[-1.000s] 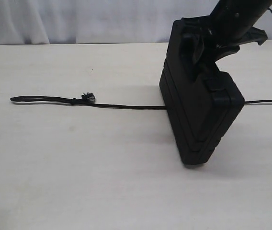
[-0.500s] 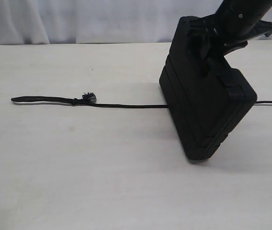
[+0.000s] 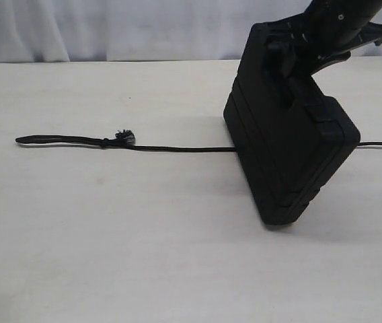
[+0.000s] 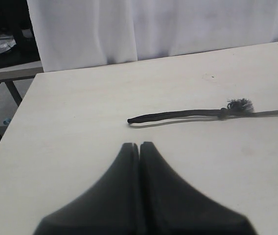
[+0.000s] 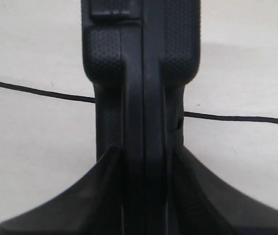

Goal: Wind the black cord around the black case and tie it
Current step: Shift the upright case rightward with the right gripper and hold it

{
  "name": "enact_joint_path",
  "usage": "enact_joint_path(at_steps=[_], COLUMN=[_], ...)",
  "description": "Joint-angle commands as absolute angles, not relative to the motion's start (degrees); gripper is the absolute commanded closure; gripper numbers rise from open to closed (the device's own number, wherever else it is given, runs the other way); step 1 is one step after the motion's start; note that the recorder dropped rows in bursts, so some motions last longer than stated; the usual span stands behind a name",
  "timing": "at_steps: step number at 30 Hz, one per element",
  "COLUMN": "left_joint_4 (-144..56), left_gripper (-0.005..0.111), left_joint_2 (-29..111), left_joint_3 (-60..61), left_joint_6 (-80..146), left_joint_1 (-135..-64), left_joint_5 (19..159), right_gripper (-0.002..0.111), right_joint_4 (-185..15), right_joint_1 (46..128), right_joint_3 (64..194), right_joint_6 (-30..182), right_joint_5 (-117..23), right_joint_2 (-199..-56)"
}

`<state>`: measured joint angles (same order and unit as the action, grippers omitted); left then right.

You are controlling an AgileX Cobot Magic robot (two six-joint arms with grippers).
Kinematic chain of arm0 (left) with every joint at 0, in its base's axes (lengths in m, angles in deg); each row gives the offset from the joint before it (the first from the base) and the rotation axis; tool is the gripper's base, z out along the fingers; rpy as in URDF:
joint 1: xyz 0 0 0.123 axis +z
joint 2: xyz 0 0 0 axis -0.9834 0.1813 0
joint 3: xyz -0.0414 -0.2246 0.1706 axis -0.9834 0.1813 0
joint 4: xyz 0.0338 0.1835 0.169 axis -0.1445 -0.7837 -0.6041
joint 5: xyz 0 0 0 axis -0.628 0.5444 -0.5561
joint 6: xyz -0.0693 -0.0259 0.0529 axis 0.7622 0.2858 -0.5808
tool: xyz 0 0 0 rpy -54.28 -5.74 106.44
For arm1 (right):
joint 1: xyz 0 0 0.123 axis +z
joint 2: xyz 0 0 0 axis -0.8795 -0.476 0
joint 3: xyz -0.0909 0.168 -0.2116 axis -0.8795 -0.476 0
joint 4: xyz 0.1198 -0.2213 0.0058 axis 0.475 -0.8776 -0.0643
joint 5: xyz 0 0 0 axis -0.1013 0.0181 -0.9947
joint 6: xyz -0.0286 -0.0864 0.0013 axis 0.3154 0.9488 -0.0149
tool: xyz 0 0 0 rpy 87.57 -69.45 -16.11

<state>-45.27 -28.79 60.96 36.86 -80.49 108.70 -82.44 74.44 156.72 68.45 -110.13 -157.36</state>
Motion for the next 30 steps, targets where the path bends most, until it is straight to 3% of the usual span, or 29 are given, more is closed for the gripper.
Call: enact_joint_path(at_steps=[1,16,19,23,30], left_joint_4=[-44.9,-44.9,-44.9,-44.9,-44.9], left_gripper=[0.107,0.107,0.107,0.107,0.107], left_joint_2=[-29.0,-29.0,-29.0,-29.0,-29.0], left_joint_3=[61.1,61.1,61.1,61.1,61.1], left_joint_6=[36.8,36.8,36.8,36.8,36.8], left_joint_1=[-80.9,-80.9,-80.9,-80.9,-80.9], left_joint_5=[108.0,108.0,108.0,108.0,108.0], right_gripper=[0.073,0.074,0.083,0.104,0.104], right_joint_4=[-83.3,-83.3,-83.3,-83.3,-83.6], right_joint_1=[74.3,74.3,74.3,74.3,74.3], right_joint_3=[156.8,156.6,156.6,156.6,156.6], right_joint_6=[69.2,70.5,70.5,70.5,69.6], right_joint_5=[-110.0,-112.9,-112.9,-112.9,-112.4], right_joint_2=[-156.3,-157.4,-157.4,-157.4,-156.6])
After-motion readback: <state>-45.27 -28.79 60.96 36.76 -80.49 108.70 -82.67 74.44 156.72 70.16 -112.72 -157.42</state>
